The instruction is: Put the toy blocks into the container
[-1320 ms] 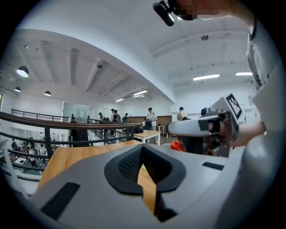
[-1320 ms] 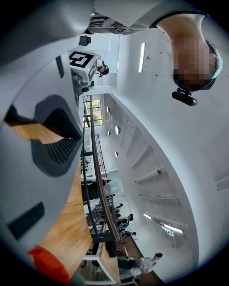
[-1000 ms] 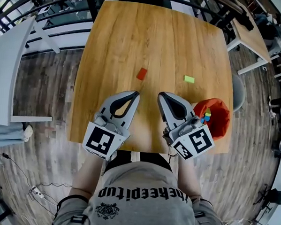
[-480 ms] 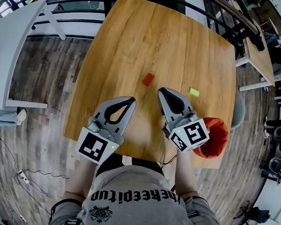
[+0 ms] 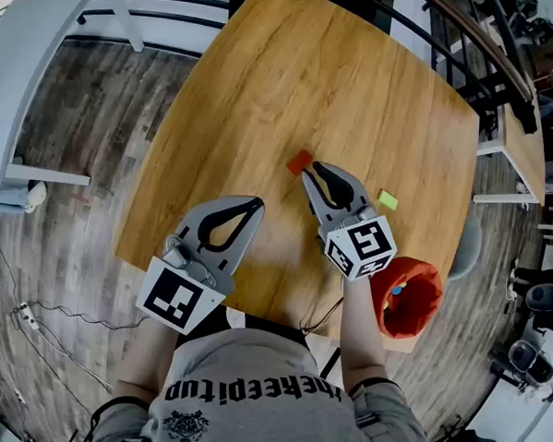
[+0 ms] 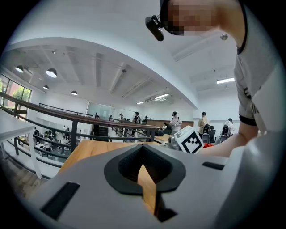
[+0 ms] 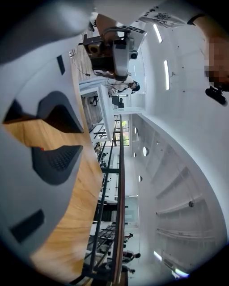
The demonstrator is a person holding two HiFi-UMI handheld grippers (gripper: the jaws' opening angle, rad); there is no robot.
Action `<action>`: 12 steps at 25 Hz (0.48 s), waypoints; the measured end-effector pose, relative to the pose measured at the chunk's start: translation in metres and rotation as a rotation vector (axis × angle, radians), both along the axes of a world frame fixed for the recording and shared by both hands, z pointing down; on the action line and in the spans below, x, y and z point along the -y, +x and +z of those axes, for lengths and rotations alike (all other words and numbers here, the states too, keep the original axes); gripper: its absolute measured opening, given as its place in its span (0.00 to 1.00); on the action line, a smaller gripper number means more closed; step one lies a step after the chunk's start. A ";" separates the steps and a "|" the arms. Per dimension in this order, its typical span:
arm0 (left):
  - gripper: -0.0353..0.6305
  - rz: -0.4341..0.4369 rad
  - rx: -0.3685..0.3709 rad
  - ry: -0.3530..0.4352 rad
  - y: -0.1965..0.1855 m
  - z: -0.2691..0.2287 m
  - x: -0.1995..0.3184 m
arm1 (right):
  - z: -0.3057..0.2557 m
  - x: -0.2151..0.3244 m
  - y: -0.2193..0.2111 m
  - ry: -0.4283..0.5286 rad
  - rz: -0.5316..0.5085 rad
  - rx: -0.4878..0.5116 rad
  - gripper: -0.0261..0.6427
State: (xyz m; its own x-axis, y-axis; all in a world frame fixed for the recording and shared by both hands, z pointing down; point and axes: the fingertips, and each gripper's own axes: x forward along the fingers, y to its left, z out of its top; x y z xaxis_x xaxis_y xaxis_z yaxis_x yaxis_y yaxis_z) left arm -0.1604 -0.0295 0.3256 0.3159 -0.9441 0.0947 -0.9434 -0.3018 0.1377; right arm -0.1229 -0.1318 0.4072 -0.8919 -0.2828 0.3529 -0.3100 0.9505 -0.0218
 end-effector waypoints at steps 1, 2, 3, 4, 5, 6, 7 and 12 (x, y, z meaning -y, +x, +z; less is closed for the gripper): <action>0.07 -0.005 -0.004 -0.001 -0.001 0.001 0.000 | 0.006 0.002 -0.002 -0.006 -0.008 -0.009 0.16; 0.07 -0.007 -0.008 -0.001 -0.001 0.001 0.000 | 0.013 0.004 -0.004 -0.014 -0.016 -0.019 0.17; 0.07 -0.009 -0.011 0.000 -0.001 0.001 0.001 | 0.019 0.006 -0.005 -0.022 -0.023 -0.029 0.17; 0.07 -0.011 -0.013 0.001 -0.001 0.001 0.001 | 0.026 0.008 -0.006 -0.031 -0.030 -0.040 0.18; 0.07 -0.013 -0.011 0.001 -0.001 0.001 0.002 | 0.032 0.010 -0.006 -0.038 -0.036 -0.052 0.18; 0.07 -0.014 -0.008 0.000 -0.001 0.002 0.003 | 0.039 0.012 -0.006 -0.043 -0.040 -0.064 0.19; 0.07 -0.014 -0.005 -0.002 -0.001 0.002 0.004 | 0.045 0.015 -0.005 -0.047 -0.043 -0.075 0.19; 0.07 -0.015 0.009 -0.025 -0.001 0.008 0.008 | 0.075 0.023 -0.005 -0.071 -0.066 -0.130 0.24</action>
State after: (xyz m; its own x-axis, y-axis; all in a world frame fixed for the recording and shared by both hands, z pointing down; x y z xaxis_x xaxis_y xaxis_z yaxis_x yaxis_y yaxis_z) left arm -0.1617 -0.0373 0.3335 0.3003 -0.9461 0.1212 -0.9491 -0.2839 0.1363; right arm -0.1279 -0.1552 0.4823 -0.8533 -0.1957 0.4834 -0.2517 0.9663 -0.0532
